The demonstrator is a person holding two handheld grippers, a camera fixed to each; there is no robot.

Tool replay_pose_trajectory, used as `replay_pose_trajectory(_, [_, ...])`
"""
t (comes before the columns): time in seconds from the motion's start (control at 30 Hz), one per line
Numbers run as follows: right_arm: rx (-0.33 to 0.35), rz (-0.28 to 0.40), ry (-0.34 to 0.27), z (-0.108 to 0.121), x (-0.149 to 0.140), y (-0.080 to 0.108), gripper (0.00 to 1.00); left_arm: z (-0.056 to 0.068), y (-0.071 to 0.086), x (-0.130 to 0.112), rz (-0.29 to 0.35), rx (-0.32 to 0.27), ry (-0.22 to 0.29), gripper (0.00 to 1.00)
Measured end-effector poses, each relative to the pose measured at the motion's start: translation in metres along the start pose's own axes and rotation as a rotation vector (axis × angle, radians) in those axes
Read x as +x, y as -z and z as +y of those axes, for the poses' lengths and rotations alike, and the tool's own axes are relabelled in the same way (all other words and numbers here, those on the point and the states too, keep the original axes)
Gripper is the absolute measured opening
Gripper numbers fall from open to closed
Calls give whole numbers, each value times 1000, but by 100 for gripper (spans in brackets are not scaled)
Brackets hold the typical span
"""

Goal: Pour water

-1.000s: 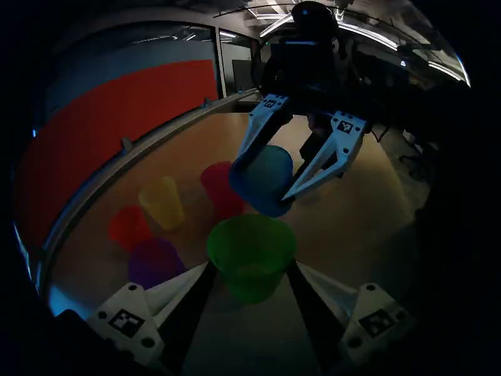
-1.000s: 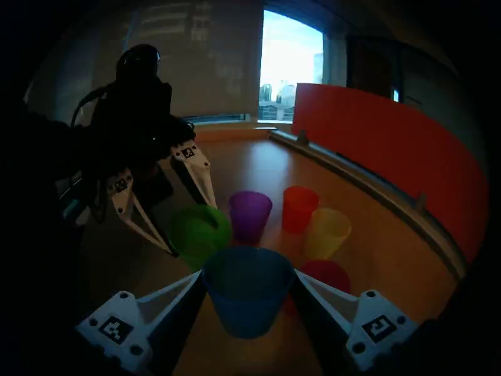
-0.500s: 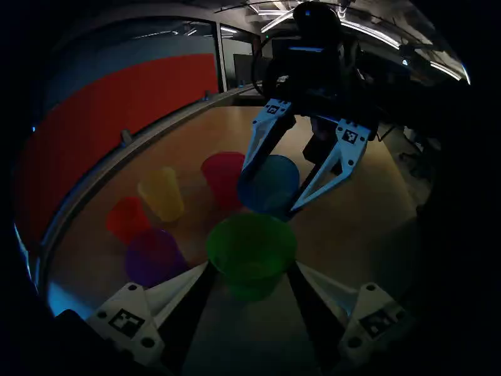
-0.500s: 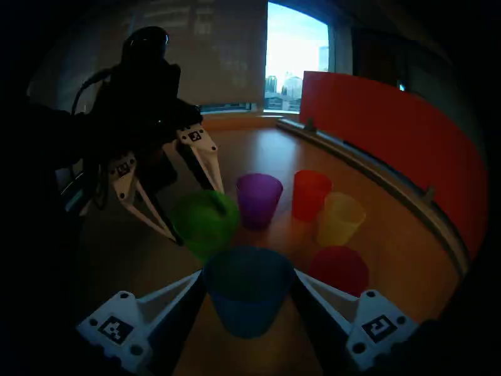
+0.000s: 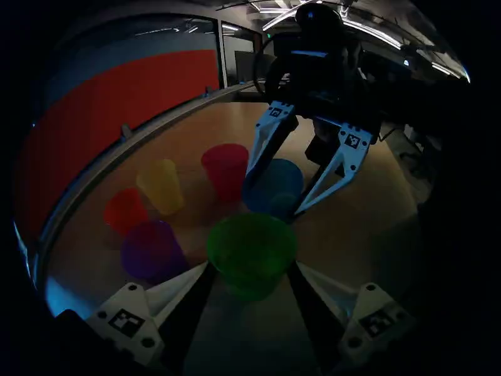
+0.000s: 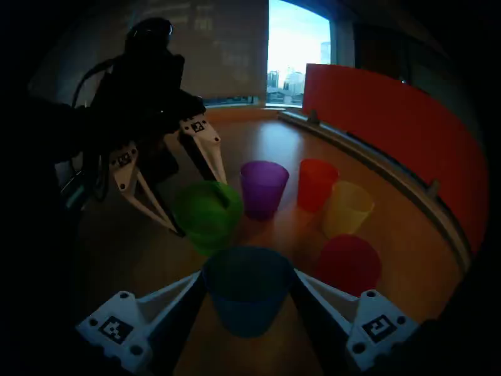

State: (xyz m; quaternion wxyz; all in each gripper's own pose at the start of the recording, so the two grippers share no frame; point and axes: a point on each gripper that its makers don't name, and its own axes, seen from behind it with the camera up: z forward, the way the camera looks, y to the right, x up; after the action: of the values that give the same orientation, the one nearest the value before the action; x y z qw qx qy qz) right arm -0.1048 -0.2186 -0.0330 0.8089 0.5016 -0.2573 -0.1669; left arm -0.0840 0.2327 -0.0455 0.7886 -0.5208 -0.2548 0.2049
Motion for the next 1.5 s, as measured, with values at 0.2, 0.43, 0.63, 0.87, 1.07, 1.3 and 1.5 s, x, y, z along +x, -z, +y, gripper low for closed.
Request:
replay_pose_trajectory(0.2, [-2, 5, -2, 0, -1, 2, 91, 0, -3, -5, -8, 5, 8, 81])
replay_pose_trajectory(0.43, [-10, -6, 5, -1, -5, 7, 91, -1, -2, -8, -18, 10, 8, 81])
replay_pose_trajectory(0.63, [-25, -16, 0, 0, -11, 13, 92, -2, 0, -10, -31, 11, 2, 81])
replay_pose_trajectory(0.87, [-50, -25, -9, 3, -18, 19, 93, -2, 0, -12, -39, 14, 3, 81])
replay_pose_trajectory(1.07, [-58, -24, -23, 4, -21, 23, 93, -3, 0, -12, -41, 15, 14, 81])
replay_pose_trajectory(1.3, [-68, -34, -32, 5, -25, 24, 95, -5, 0, -13, -45, 17, 34, 82])
replay_pose_trajectory(1.5, [-70, -29, -42, 5, -24, 27, 95, -7, 0, -15, -53, 31, 20, 82])
